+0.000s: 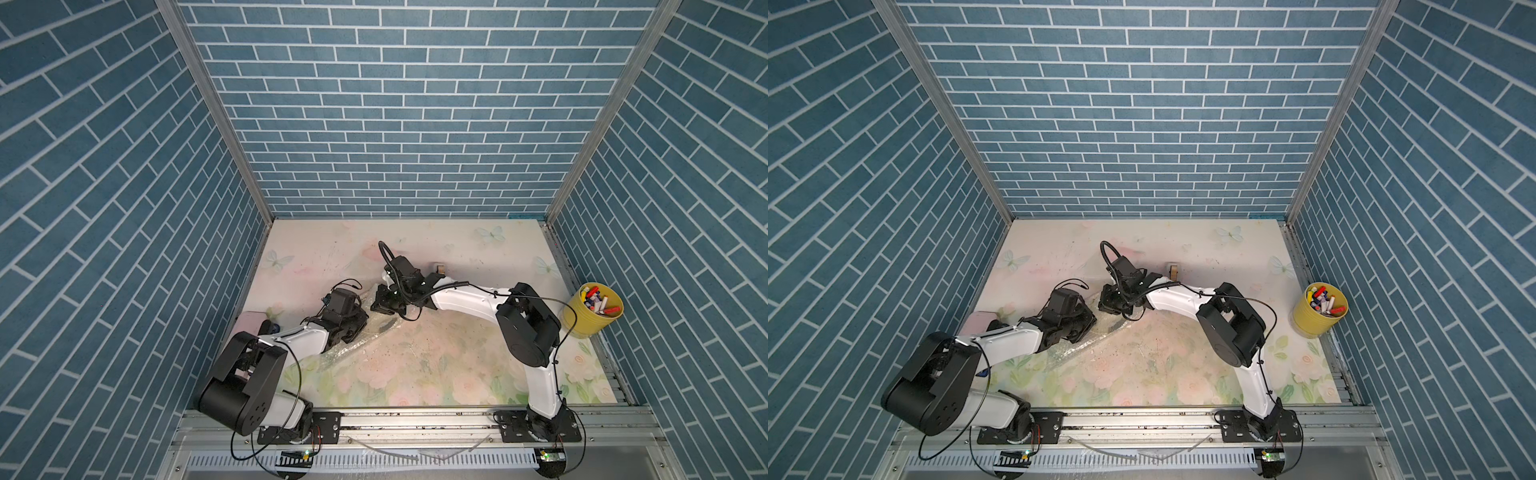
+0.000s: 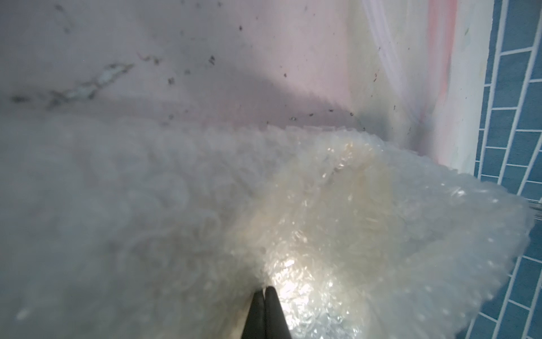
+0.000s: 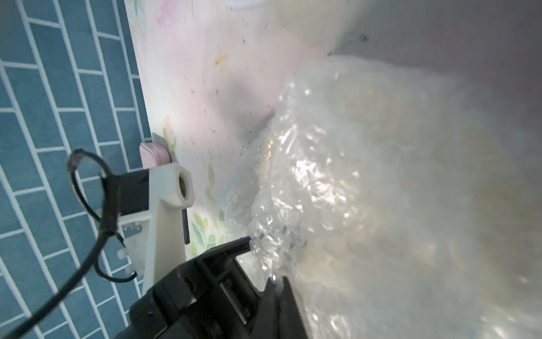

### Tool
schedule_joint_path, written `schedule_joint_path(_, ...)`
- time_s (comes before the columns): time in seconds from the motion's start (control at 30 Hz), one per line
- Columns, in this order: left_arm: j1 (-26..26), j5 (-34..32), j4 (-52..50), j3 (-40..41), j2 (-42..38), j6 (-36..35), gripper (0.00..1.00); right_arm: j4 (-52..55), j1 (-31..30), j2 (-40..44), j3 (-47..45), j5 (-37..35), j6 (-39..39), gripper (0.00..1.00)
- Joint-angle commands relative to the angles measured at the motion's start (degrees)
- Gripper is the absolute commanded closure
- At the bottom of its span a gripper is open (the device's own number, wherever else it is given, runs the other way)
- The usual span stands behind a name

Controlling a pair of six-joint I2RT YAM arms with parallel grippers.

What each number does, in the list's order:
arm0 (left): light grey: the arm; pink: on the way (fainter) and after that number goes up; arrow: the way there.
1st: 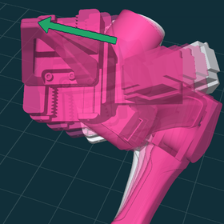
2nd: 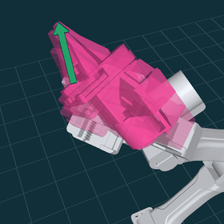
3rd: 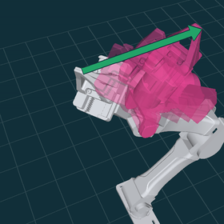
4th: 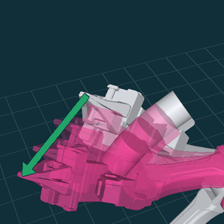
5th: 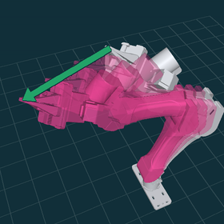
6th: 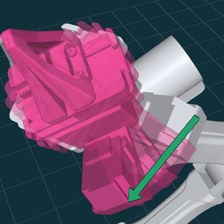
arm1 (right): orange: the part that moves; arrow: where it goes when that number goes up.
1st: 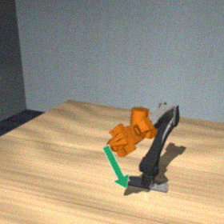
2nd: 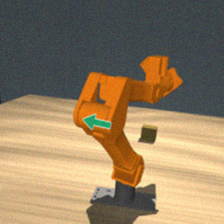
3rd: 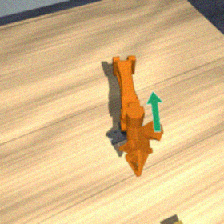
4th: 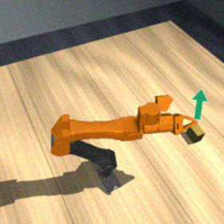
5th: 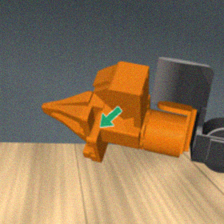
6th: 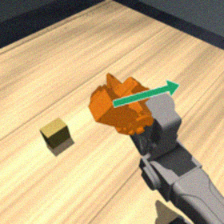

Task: Wrap dinner plates in bubble wrap
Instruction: Wrap the plate in the bubble wrap.

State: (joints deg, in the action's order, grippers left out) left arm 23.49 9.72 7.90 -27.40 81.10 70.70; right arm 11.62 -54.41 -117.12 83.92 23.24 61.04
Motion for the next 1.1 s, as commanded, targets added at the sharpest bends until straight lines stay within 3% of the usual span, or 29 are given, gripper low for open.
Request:
schedule_joint_path(0.0,-0.3,-0.9,4.2,3.0,0.1,1.8,1.0,2.9,-1.4,-3.4,0.8,3.9,-0.4,1.0)
schedule_joint_path(0.27,-0.3,1.0,20.9,8.2,1.6,7.5,0.99,0.5,-0.6,-6.4,-2.3,6.1,1.8,1.0)
schedule_joint_path(0.3,-0.3,1.2,21.4,7.9,1.2,7.8,0.92,0.0,-0.4,-7.3,-2.3,7.0,2.4,1.0)
schedule_joint_path(0.4,-0.3,1.1,19.0,6.2,-1.5,8.1,0.77,-1.4,-0.1,-8.1,-2.7,8.4,3.8,1.0)
schedule_joint_path(0.57,-0.2,-1.9,5.1,1.1,-8.8,5.0,0.72,-1.6,0.1,-7.8,-3.5,7.4,3.9,1.0)
schedule_joint_path(0.73,0.0,-1.7,0.4,-0.4,-9.4,4.6,0.85,-2.6,0.2,-7.2,-4.4,6.7,4.3,1.0)
schedule_joint_path(0.83,1.1,-2.3,-0.7,-1.5,-8.3,3.3,0.85,-3.0,0.2,-6.4,-5.0,6.2,4.1,1.0)
schedule_joint_path(1.07,1.1,5.2,11.0,-1.3,6.3,3.7,0.94,-3.7,0.2,-4.6,-6.1,4.6,4.0,0.97)
